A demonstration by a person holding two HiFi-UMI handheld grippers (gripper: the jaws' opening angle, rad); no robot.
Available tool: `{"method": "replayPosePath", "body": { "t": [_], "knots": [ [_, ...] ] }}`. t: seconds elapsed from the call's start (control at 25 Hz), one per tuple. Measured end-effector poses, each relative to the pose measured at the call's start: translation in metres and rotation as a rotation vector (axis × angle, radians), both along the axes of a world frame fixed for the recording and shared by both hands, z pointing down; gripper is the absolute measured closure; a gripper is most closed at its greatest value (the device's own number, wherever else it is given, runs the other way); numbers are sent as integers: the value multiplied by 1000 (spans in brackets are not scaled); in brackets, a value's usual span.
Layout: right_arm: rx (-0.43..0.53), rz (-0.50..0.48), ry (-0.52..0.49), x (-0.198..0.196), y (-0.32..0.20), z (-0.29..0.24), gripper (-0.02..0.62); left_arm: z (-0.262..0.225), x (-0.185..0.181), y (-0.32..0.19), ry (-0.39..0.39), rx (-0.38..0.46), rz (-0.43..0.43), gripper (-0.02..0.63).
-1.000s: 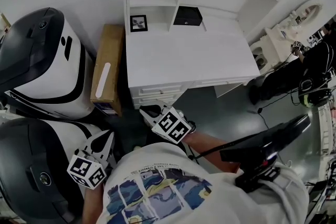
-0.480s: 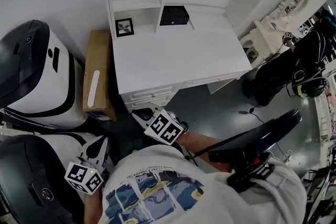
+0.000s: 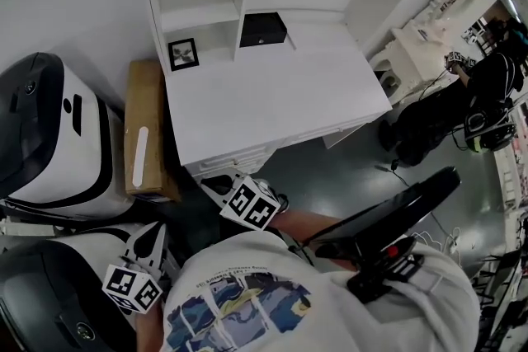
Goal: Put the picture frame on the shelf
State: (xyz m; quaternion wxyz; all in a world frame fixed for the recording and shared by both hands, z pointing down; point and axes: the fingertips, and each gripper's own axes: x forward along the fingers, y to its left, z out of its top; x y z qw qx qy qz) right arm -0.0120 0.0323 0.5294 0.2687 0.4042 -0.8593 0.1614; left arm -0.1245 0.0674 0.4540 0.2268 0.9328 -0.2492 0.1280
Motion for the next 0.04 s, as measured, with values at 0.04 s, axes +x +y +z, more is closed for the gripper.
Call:
{"method": "replayPosePath", "body": {
  "t": [0.04],
  "knots": [
    [-2, -2, 0, 1, -3, 1, 571, -1, 2, -3, 0, -1, -3, 592]
  ]
}}
